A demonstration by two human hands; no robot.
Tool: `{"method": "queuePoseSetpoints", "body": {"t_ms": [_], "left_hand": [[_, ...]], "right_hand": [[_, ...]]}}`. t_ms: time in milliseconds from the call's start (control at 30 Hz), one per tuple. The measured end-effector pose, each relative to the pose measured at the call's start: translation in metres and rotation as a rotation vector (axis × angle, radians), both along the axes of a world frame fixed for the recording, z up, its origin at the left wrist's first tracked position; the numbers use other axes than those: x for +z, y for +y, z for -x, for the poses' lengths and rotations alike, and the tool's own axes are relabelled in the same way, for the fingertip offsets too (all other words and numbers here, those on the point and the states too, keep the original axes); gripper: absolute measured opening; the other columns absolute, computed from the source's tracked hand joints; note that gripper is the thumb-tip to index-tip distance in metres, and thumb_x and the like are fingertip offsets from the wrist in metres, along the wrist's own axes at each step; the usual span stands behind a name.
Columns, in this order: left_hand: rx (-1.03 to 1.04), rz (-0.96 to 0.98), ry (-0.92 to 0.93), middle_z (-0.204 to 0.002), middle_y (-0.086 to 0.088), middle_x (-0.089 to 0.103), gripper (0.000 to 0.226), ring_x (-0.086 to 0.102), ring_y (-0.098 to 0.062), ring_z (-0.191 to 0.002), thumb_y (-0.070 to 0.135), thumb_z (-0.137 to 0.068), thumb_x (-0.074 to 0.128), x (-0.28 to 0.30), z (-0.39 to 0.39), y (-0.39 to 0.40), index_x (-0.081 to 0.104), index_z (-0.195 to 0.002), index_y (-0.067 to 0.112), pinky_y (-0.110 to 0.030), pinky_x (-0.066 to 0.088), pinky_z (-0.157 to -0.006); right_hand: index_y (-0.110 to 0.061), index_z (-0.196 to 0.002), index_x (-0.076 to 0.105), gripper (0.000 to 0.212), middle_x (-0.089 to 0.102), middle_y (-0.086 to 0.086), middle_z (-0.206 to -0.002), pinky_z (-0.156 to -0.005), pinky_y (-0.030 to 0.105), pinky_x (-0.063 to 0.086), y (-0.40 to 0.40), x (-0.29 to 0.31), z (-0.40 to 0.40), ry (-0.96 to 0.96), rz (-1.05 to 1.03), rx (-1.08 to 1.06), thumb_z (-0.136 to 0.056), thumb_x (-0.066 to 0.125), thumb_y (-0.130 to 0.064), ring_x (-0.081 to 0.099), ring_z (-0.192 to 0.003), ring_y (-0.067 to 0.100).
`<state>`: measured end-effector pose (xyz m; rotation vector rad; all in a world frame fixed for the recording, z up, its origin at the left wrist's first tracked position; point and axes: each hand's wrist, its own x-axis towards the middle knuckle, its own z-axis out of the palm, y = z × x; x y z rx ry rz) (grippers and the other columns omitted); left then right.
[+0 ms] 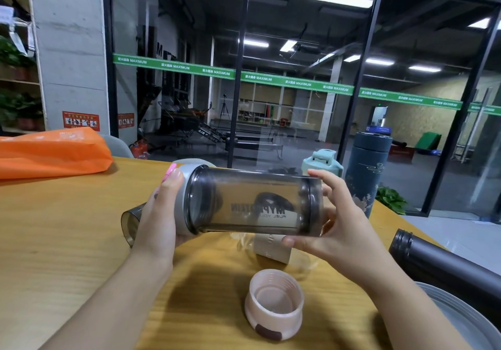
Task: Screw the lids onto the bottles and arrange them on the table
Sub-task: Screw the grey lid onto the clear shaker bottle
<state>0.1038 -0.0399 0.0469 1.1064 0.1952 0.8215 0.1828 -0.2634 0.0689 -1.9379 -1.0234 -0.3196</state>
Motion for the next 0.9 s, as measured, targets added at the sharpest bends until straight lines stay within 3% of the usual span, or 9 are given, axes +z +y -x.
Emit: {"method": "queuePoseSetpoints", "body": {"t_ms": [200,300,500,567,667,800,900], "left_hand": [[0.014,-0.016,-0.012,-0.097,0.014,0.067,0.009,0.064,-0.011,-0.086,0.051,-0.088,0.053,-0.0004,-0.0006,0.0007,0.060,-0.093,0.054,-0.040,0.055,-0.070],[-0.008,-0.055,-0.005,-0.095,0.016,0.068,0.019,0.065,-0.011,-0.089,0.058,-0.072,0.056,-0.0001,-0.0010,-0.0002,0.059,-0.091,0.057,-0.039,0.055,-0.069],[-0.031,-0.081,-0.012,-0.120,0.012,0.065,0.036,0.062,-0.013,-0.109,0.065,-0.051,0.061,0.0003,0.0024,-0.0014,0.063,-0.087,0.064,-0.043,0.053,-0.086],[-0.041,-0.087,-0.017,-0.110,0.019,0.068,0.031,0.064,-0.006,-0.102,0.064,-0.049,0.062,0.0006,0.0024,-0.0022,0.063,-0.080,0.065,-0.042,0.051,-0.087],[-0.066,-0.112,-0.041,-0.088,0.023,0.072,0.029,0.067,0.001,-0.078,0.060,-0.049,0.064,0.0001,0.0023,-0.0029,0.065,-0.078,0.063,-0.038,0.052,-0.076],[-0.090,-0.152,-0.064,-0.100,0.012,0.071,0.037,0.067,-0.006,-0.082,0.058,-0.052,0.065,-0.0016,0.0026,-0.0042,0.065,-0.088,0.059,-0.038,0.052,-0.077],[-0.100,-0.180,-0.079,-0.112,0.004,0.069,0.060,0.066,-0.011,-0.092,0.057,-0.055,0.065,-0.0034,0.0012,-0.0020,0.061,-0.114,0.045,-0.042,0.051,-0.082]], "right_hand": [[-0.054,-0.123,0.032,0.095,0.062,-0.015,-0.108,-0.083,0.037,0.056,-0.0009,-0.0030,-0.0012,0.010,-0.006,-0.050,-0.040,0.073,-0.077,0.063,-0.099,0.008],[-0.044,-0.126,0.037,0.096,0.065,-0.011,-0.106,-0.084,0.037,0.055,-0.0021,-0.0034,-0.0032,-0.010,0.025,-0.111,-0.045,0.062,-0.088,0.063,-0.098,0.007],[-0.036,-0.113,0.052,0.081,0.069,-0.010,-0.093,-0.077,0.040,0.054,-0.0004,-0.0033,-0.0010,0.041,0.042,-0.187,-0.052,0.048,-0.089,0.065,-0.085,0.007],[-0.037,-0.105,0.055,0.075,0.069,-0.010,-0.087,-0.075,0.039,0.054,0.0002,-0.0035,-0.0009,0.072,0.035,-0.207,-0.053,0.044,-0.089,0.064,-0.080,0.006],[-0.033,-0.097,0.058,0.070,0.068,-0.008,-0.081,-0.072,0.038,0.054,0.0001,-0.0040,-0.0032,0.094,0.026,-0.255,-0.057,0.037,-0.087,0.065,-0.075,0.007],[-0.031,-0.088,0.061,0.068,0.069,-0.005,-0.070,-0.068,0.034,0.053,-0.0006,-0.0032,-0.0041,0.103,0.022,-0.272,-0.060,0.032,-0.086,0.066,-0.062,0.003],[-0.031,-0.091,0.062,0.069,0.071,-0.006,-0.073,-0.069,0.034,0.054,-0.0005,-0.0039,-0.0059,0.111,0.014,-0.252,-0.061,0.033,-0.086,0.066,-0.065,0.003]]}}
